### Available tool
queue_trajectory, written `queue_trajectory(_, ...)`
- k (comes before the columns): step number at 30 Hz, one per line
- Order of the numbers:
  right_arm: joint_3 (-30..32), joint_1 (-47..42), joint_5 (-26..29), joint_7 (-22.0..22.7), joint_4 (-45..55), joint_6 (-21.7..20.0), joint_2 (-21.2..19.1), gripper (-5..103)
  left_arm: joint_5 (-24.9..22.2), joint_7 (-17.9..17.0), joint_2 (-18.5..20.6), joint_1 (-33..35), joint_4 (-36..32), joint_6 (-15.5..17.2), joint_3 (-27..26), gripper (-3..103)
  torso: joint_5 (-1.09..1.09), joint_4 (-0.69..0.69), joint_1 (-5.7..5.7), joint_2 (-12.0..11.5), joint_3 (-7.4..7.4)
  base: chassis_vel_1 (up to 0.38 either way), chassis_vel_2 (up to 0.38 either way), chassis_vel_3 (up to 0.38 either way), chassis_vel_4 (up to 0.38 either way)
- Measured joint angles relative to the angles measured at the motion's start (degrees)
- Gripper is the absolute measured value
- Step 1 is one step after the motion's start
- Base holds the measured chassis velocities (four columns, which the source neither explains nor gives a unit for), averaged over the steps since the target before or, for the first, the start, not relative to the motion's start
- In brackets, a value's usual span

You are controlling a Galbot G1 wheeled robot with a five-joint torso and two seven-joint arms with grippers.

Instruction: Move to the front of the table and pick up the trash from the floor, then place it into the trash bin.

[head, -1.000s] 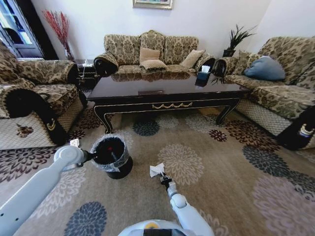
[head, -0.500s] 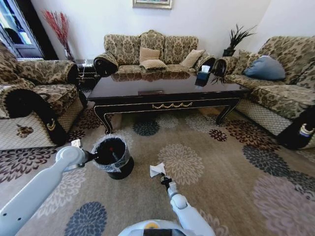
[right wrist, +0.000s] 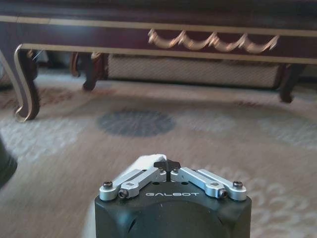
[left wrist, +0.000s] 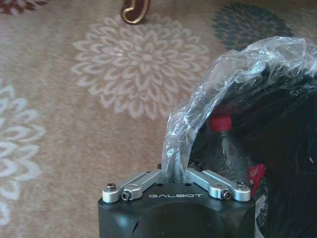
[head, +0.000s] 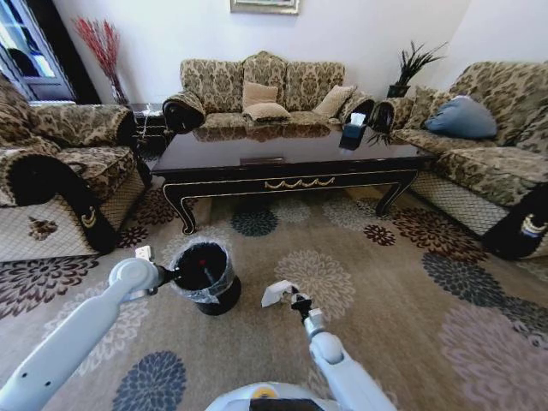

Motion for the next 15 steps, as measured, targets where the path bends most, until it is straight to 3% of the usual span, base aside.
queue_trajectory(5,2.6,-2.8,1.3,0.9,7.8,-1.4,-3.5,0,1.0,-0.3,-1.7,-0.2,-1.0,0.0,2.0,0,0.00,0.00,0.00,0.0,0.00,0.000,0.000,0.000,0.000)
queue_trajectory(9,7.4,-7.0,3.7,1.5,17.6,-3.2,-9.6,0,2.7,-0.8,-4.3,-1.7,-1.8,0.0,6.1,0,0.01,0.00,0.00,0.0,0.00,0.000,0.000,0.000,0.000)
queue_trajectory(10,7.4,-7.0,3.7,1.5,17.6,-3.2,-9.6,0,2.7,-0.8,-4.3,-1.7,-1.8,0.0,6.1,0,0.01,0.00,0.00,0.0,0.00,0.000,0.000,0.000,0.000)
queue_trajectory(15,14.5,-13.1,7.0,1.7,30.4,-4.9,-14.6,0,5.3,-2.0,-8.6,-5.0,-1.6,0.0,13.5,0,0.00,0.01,0.00,0.0,0.00,0.000,0.000,0.000,0.000)
